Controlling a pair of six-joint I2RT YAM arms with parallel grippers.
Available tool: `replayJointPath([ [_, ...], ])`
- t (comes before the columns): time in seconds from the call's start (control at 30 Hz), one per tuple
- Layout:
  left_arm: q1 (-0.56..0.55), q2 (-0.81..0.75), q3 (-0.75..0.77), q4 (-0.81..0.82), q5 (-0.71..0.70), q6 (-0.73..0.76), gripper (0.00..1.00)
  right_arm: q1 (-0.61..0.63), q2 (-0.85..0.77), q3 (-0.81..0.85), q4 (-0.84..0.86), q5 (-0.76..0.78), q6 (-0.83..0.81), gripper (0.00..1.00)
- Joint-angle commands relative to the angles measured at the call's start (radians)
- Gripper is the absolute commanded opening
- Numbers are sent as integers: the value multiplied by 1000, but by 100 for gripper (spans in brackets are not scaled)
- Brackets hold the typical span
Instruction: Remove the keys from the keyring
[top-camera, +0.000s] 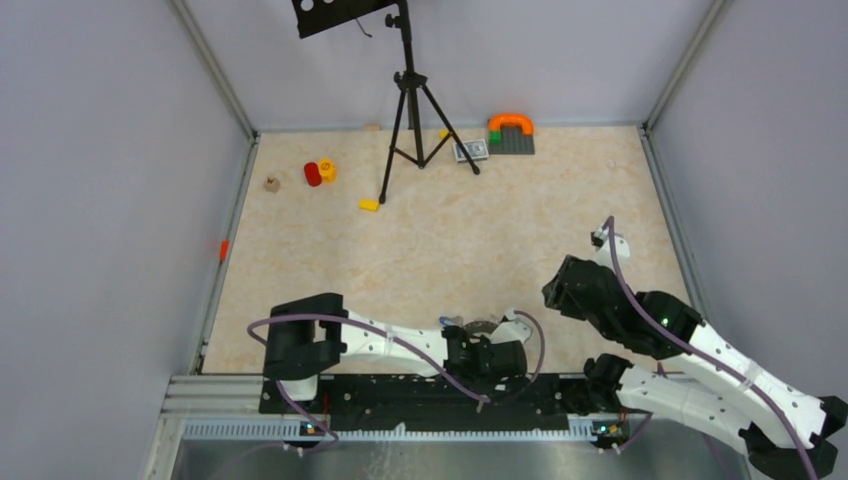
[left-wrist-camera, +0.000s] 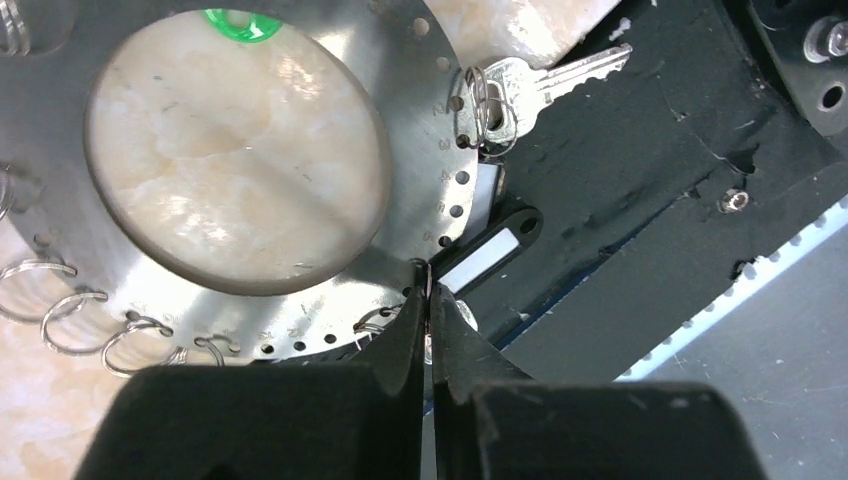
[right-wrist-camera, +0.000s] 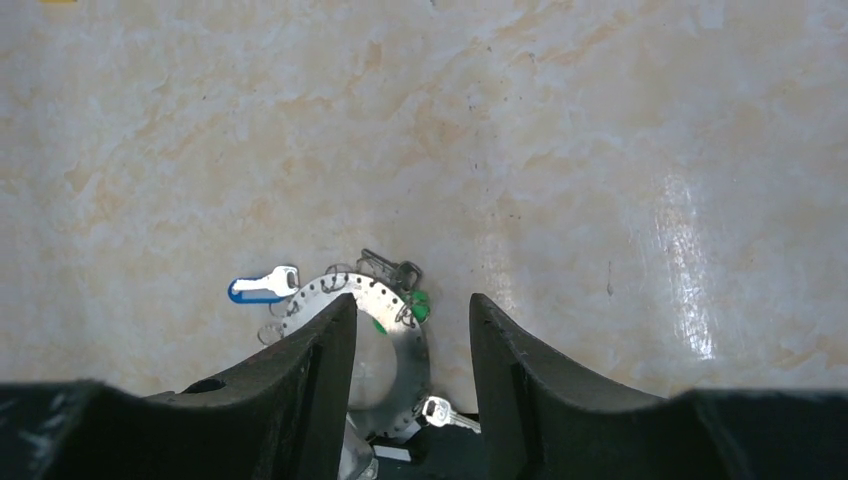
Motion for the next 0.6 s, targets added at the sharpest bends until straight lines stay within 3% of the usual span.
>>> replayJointPath([
  [0.0,1,-90,15,-12,-97,-14,0,-10,-34,-11,51,5,-37,45],
  [0.2,37,-222,-47,91,-99,15,0,-9,-123,-40,133,-37,-159,49],
  [0.43,138,-459,-318,470,49,18,0,-10,-312,-108,311,-106,-294,49],
  [0.57,180,-569,-421,610,55,27,0,-10,-371,-137,430,-168,-352,50],
])
